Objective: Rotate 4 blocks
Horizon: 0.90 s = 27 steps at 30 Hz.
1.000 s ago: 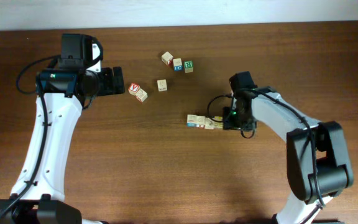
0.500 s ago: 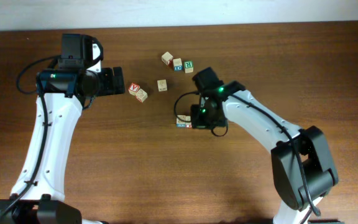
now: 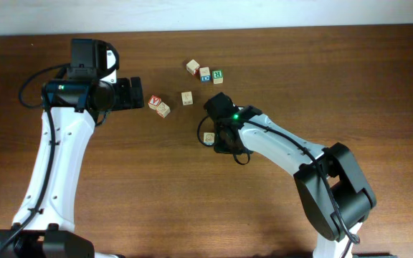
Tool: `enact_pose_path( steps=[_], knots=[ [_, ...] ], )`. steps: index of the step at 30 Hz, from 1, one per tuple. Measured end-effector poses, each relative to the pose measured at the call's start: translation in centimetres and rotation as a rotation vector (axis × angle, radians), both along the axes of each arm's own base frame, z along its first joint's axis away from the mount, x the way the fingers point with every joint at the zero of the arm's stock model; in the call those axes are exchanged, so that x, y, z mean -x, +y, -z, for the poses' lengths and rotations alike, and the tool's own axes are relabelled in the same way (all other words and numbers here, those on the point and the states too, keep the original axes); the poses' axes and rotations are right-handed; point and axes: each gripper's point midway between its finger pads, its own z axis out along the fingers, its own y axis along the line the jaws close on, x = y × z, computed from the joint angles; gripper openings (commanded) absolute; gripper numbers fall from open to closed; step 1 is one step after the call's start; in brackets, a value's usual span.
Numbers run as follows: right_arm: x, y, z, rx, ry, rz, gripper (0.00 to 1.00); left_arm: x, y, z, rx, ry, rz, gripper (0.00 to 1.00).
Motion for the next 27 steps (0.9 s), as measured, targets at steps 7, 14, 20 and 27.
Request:
enact_pose_path(
  steps=[7, 14, 20, 27],
  knots=[
    [-4.3, -4.6, -5.8, 0.017, -0.144, 0.012, 0.04, 0.0, 0.0, 0.0, 0.000, 0.000, 0.000, 0.99],
    [-7.0, -2.7, -1.1, -0.015, -0.154, -0.077, 0.04, 0.0, 0.0, 0.0, 0.000, 0.001, 0.001, 0.99],
    [-5.4, -2.7, -0.4, -0.025, -0.074, -0.087, 0.04, 0.0, 0.0, 0.0, 0.000, 0.000, 0.001, 0.99],
    [-5.3, -2.7, -0.3, -0.026, -0.070, -0.078, 0.04, 0.0, 0.0, 0.0, 0.000, 0.000, 0.001, 0.99]
  ],
)
